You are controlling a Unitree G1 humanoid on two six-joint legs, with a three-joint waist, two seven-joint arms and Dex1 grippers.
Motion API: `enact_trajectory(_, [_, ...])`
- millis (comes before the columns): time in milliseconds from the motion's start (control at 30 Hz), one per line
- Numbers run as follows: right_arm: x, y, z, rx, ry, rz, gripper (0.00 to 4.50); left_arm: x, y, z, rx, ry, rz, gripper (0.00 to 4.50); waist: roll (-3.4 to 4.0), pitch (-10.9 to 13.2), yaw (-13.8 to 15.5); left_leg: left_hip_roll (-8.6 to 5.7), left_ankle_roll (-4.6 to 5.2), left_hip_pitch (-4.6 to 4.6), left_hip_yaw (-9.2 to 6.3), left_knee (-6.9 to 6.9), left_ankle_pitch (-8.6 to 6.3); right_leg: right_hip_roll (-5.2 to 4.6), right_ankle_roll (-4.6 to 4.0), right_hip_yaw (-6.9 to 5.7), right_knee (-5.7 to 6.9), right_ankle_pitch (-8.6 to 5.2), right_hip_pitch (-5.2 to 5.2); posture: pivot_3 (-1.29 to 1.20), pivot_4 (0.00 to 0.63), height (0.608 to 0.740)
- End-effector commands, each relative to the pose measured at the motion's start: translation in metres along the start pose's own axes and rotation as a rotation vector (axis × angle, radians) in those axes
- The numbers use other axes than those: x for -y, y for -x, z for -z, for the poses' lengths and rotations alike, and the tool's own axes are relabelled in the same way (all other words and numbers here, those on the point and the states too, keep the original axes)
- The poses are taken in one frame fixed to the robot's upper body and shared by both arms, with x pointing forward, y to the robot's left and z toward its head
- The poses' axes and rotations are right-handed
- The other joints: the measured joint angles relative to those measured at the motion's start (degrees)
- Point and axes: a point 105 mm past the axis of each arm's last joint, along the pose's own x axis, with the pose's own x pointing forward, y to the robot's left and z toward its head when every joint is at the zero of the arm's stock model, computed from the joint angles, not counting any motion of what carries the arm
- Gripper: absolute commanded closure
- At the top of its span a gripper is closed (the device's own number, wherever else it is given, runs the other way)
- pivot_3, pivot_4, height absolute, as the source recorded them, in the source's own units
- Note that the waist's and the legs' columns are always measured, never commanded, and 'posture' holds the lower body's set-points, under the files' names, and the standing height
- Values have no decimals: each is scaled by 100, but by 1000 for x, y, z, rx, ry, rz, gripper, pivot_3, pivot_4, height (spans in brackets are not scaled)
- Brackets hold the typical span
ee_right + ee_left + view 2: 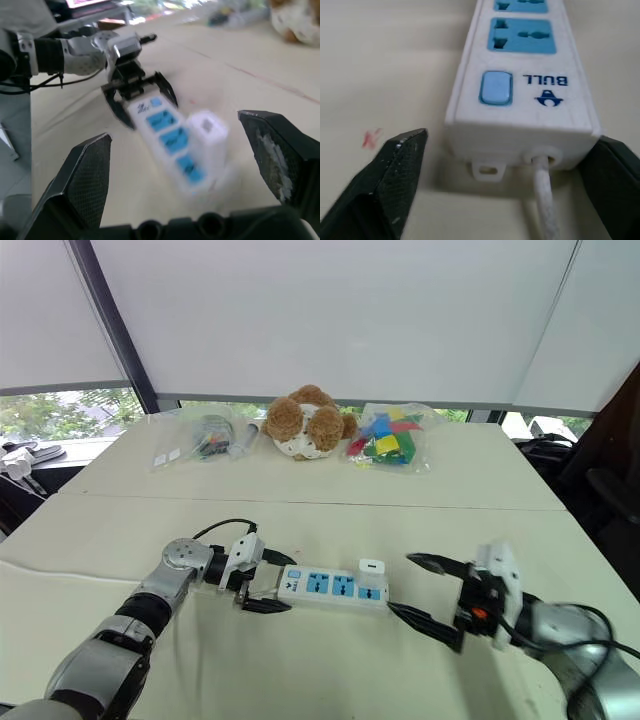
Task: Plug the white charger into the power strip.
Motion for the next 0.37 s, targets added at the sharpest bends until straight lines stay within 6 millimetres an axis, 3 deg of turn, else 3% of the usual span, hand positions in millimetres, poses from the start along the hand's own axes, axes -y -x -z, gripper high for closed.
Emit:
enact_trajectory(33, [-4,19,-8,-31,-24,42,93,-6,10,-13,65,2,-88,24,-8,28,4,2,0,-2,0,-3,0,3,0,3,0,0,-4,0,150,739])
enact_trajectory(133, [-8,34,2,-82,-105,60,93,-2,21,-17,50,27,-104,24,-17,44,1,12,0,-20,1,-8,0,13,13,9,1,7,-26,0,150,739])
enact_trajectory(233, [-13,51,19,-129,-217,93,93,9,50,-18,19,97,-147,24,-18,48,-20,36,0,-65,0,-8,0,47,19,25,7,11,-78,0,150,739])
enact_trajectory(367, [-6,57,31,-111,-261,176,93,15,76,-25,41,185,-267,24,-4,65,-27,53,0,-73,-10,-12,0,66,23,24,30,13,-103,0,150,739])
